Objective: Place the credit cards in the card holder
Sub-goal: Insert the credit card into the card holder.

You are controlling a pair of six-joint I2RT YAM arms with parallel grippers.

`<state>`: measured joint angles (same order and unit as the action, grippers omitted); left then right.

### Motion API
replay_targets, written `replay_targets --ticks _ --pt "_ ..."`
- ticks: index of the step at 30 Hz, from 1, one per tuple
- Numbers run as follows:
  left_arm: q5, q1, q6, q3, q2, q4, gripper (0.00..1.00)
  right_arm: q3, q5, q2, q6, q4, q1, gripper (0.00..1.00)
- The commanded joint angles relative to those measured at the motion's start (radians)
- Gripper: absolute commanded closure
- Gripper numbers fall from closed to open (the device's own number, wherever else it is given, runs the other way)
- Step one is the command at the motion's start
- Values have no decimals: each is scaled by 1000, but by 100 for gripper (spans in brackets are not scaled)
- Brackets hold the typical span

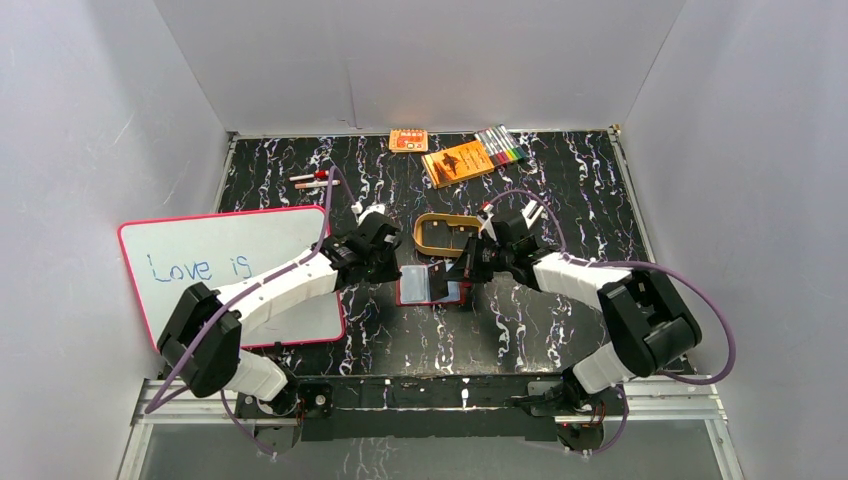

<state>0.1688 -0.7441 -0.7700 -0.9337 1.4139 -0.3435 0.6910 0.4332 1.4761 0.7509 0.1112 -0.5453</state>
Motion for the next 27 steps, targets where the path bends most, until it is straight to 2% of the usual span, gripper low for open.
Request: replay_targets --ticks 1,6,19,27 --pt "-11 2 28 -12 22 38 86 31 11 44 43 106 1 100" --pt "-18 3 19 -6 94 64 91 36 -7 86 55 128 1 100" --pt "56 7 -17 18 168 12 99 47 9 153 68 158 -2 100" --pt "88 6 -41 31 183 -20 100 48 12 166 77 176 -7 100"
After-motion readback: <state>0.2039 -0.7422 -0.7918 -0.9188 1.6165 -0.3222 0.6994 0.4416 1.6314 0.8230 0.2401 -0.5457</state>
